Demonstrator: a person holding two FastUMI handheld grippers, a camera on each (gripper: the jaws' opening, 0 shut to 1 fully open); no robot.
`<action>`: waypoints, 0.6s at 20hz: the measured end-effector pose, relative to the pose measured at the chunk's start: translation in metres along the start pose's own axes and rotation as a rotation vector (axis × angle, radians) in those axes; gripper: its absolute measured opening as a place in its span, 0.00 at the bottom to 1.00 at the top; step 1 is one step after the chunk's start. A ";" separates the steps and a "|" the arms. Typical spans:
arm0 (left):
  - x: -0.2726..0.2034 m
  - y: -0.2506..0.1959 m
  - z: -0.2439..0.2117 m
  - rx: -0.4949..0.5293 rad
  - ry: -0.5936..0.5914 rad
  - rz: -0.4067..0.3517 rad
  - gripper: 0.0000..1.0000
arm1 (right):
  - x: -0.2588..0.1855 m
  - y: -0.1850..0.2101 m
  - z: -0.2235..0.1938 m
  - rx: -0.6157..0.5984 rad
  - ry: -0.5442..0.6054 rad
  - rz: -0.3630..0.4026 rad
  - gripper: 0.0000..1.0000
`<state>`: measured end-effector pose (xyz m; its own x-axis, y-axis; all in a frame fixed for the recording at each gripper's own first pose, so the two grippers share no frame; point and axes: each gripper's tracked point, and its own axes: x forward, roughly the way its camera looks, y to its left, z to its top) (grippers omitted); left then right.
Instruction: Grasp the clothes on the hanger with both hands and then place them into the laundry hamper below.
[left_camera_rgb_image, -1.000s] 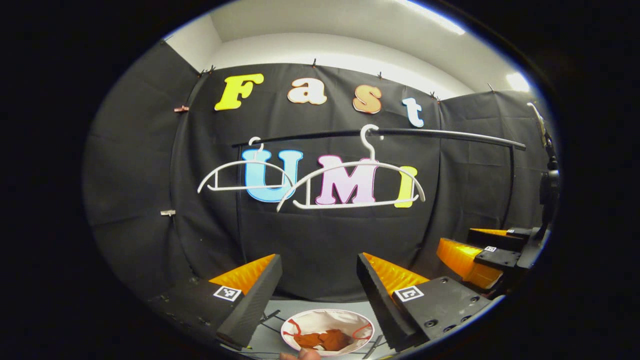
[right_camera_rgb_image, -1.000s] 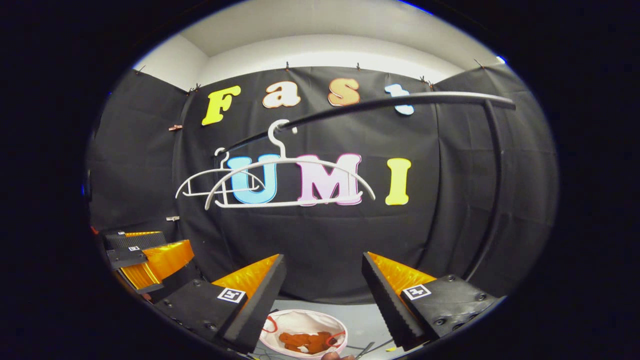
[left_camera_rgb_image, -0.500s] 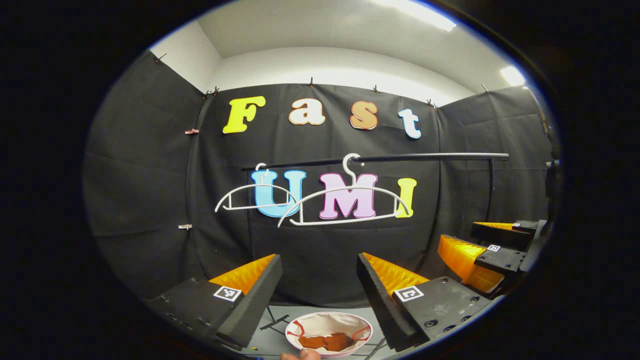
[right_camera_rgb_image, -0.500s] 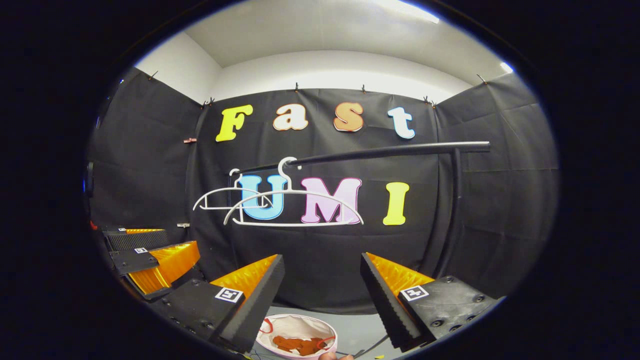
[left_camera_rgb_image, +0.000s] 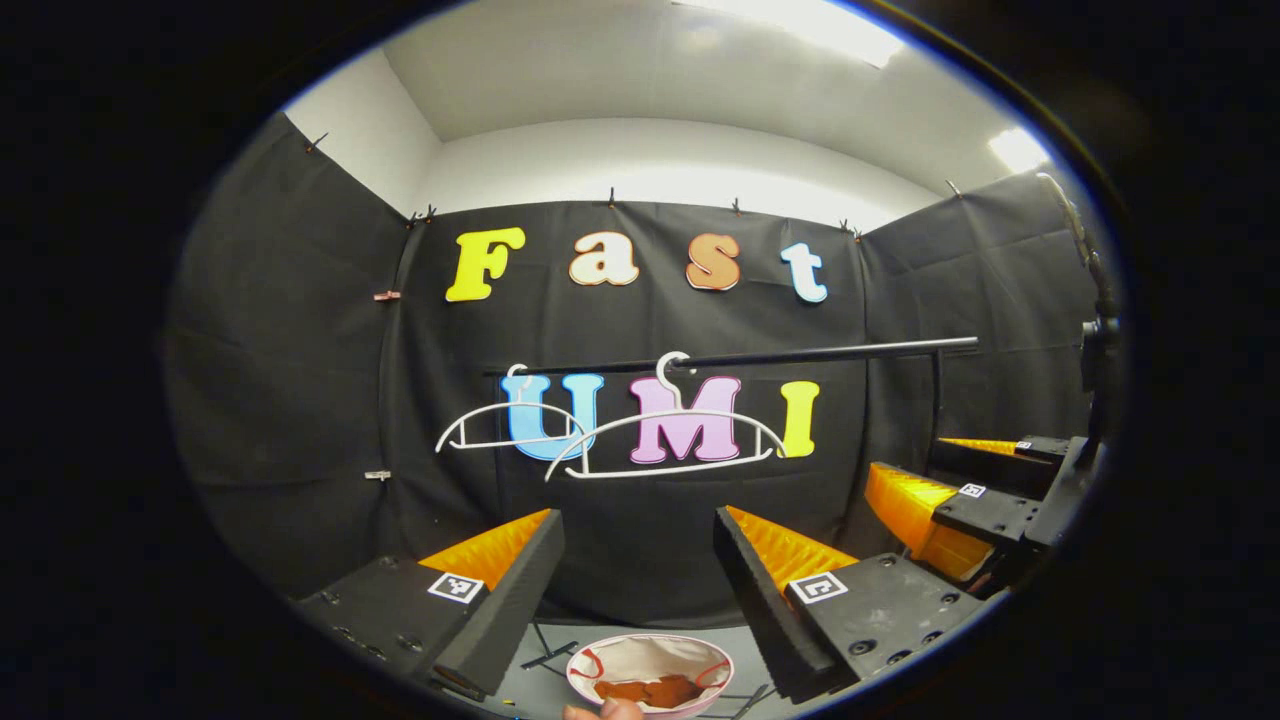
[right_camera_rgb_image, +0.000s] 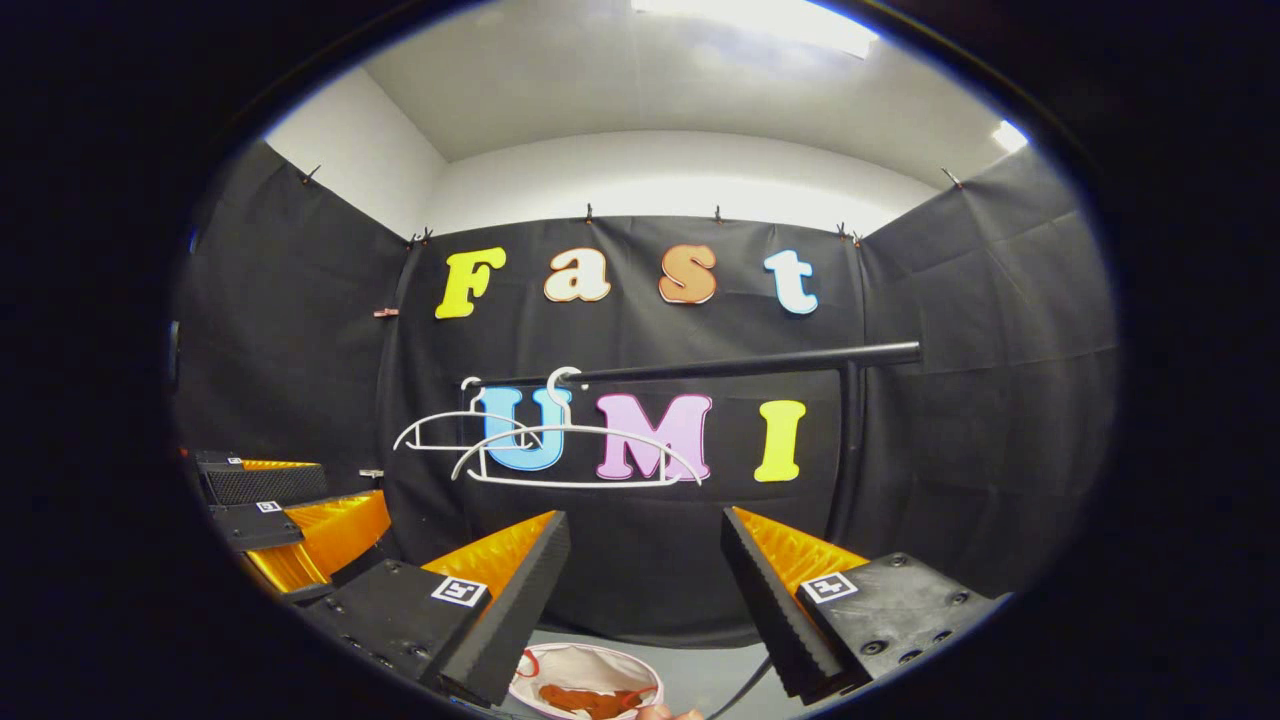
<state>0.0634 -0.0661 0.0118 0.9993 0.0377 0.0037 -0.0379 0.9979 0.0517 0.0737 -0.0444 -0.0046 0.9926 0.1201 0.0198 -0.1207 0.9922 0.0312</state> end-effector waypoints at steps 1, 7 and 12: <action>0.000 0.001 0.000 0.012 0.002 -0.003 0.92 | -0.001 0.003 0.001 -0.002 -0.003 -0.001 0.98; -0.001 0.006 -0.006 0.012 0.021 -0.015 0.95 | -0.003 0.001 0.000 -0.006 -0.007 -0.020 0.96; 0.003 0.014 -0.004 0.011 0.008 -0.003 0.95 | 0.001 0.002 0.004 -0.003 -0.022 -0.028 0.98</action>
<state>0.0657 -0.0515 0.0086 0.9994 0.0348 -0.0045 -0.0345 0.9975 0.0624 0.0747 -0.0419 -0.0003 0.9950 0.0912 0.0405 -0.0924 0.9953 0.0285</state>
